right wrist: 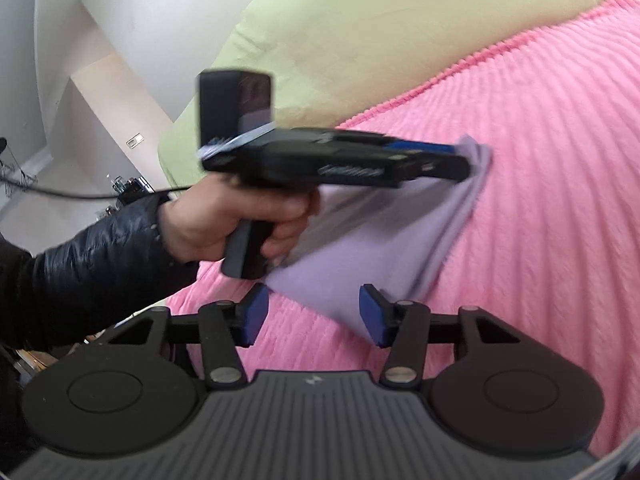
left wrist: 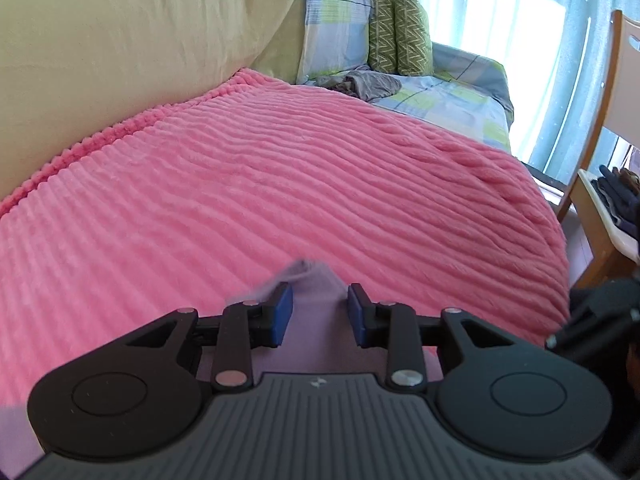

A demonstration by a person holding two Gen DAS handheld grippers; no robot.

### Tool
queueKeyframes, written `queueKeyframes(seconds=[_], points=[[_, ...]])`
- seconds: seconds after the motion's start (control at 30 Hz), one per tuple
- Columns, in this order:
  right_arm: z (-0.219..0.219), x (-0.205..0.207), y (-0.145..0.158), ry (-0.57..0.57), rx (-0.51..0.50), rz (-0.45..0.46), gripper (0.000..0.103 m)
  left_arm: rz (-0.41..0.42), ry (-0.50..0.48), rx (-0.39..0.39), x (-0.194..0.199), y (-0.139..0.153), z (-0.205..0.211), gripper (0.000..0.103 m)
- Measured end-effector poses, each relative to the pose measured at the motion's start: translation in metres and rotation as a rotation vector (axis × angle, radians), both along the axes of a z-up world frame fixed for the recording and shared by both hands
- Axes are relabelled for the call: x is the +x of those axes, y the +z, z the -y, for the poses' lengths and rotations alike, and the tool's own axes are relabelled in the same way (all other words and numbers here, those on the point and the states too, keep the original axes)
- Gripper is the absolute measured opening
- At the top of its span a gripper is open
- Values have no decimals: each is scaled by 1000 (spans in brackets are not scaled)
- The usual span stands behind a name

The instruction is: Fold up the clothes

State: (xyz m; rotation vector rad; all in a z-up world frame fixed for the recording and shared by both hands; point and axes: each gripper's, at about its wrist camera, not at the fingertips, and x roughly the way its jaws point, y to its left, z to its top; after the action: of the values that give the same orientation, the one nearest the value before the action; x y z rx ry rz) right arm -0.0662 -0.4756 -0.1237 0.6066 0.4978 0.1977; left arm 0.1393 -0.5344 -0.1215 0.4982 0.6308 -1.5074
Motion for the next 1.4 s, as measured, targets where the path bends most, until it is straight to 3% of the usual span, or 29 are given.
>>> queueKeyframes(seconds=[0.13, 0.27, 0.4, 0.5, 0.67, 0.8, 0.93, 1.03, 1.07, 1.1, 1.13, 1.2, 1.27, 1.4], points=[[-3, 14, 5, 13, -40, 9, 47, -27, 42, -20, 15, -1, 12, 41], [0, 21, 6, 19, -75, -4, 47, -31, 69, -78, 19, 13, -11, 40], [-2, 17, 3, 19, -160, -63, 40, 0, 128, -60, 23, 20, -61, 40], [2, 8, 1, -30, -167, -83, 33, 52, 219, -24, 30, 18, -101, 39], [-1, 6, 15, -76, -195, -72, 36, 15, 371, -47, 51, 22, -155, 38], [-1, 38, 22, -40, -245, -31, 43, 16, 360, -30, 47, 14, -168, 38], [25, 75, 13, -33, -243, -48, 44, 52, 339, 11, 44, 2, -171, 39], [56, 81, 10, -125, -239, -66, 35, 35, 364, -6, 49, 0, -184, 41], [65, 79, 9, -154, -231, -66, 26, 38, 378, -12, 50, 1, -189, 41], [72, 76, 10, -191, -221, -65, 26, 43, 390, -16, 51, 2, -194, 41], [75, 73, 13, -224, -228, -62, 27, 48, 400, -24, 51, 3, -197, 39], [71, 69, 16, -228, -242, -39, 37, 55, 415, -71, 47, 10, -203, 36], [63, 64, 19, -213, -251, -9, 40, 19, 400, -106, 46, 12, -204, 37], [54, 72, 9, -159, -263, -50, 43, 32, 414, -59, 45, 3, -200, 40]])
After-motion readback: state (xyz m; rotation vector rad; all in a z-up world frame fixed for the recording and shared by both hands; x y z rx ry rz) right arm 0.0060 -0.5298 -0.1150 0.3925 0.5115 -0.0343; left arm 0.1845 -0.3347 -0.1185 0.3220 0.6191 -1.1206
